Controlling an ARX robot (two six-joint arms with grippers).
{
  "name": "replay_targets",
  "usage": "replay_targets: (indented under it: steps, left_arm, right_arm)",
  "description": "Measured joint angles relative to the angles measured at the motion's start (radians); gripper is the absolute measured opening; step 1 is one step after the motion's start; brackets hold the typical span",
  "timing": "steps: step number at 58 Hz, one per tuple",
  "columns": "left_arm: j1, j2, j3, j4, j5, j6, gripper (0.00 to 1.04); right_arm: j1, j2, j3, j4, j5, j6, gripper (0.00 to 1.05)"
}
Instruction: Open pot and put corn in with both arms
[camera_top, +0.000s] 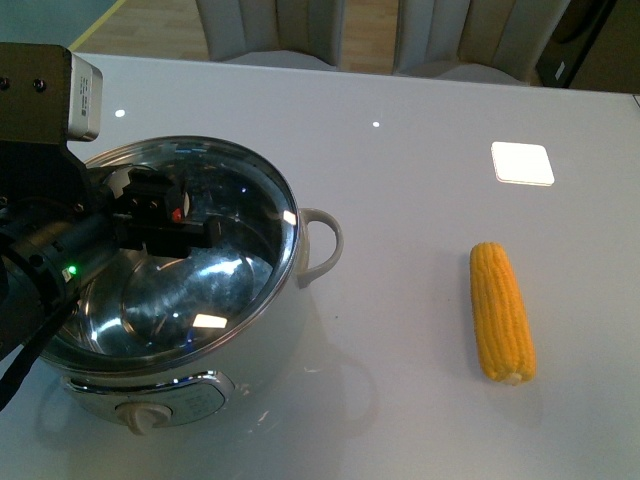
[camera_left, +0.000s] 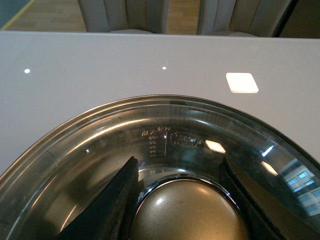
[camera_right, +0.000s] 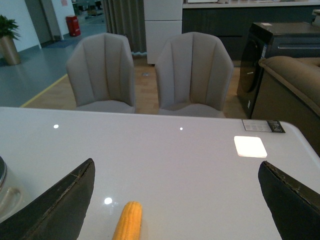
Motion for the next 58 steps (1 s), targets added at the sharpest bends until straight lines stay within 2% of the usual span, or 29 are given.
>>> replay_targets:
  steps: [12,31,43,58]
  left_arm:
    - [-0.004,-0.024,0.001,-0.031,-0.011,0.016,0.43]
    - [0.011,-0.150,0.003,-0.181,-0.042,0.034,0.42]
    - [0.059,-0.267,0.018,-0.263,-0.051,0.042,0.42]
    - [0.164,-0.389,0.060,-0.330,0.003,0.045,0.42]
  right_arm:
    - [0.000,0.000,0.000,0.000,0.000,0.000,0.96]
    - [0.000,0.000,0.000,0.000,0.000,0.000,0.96]
    - [0.000,0.000,0.000,0.000,0.000,0.000,0.96]
    - [0.000,0.000,0.000,0.000,0.000,0.000,0.96]
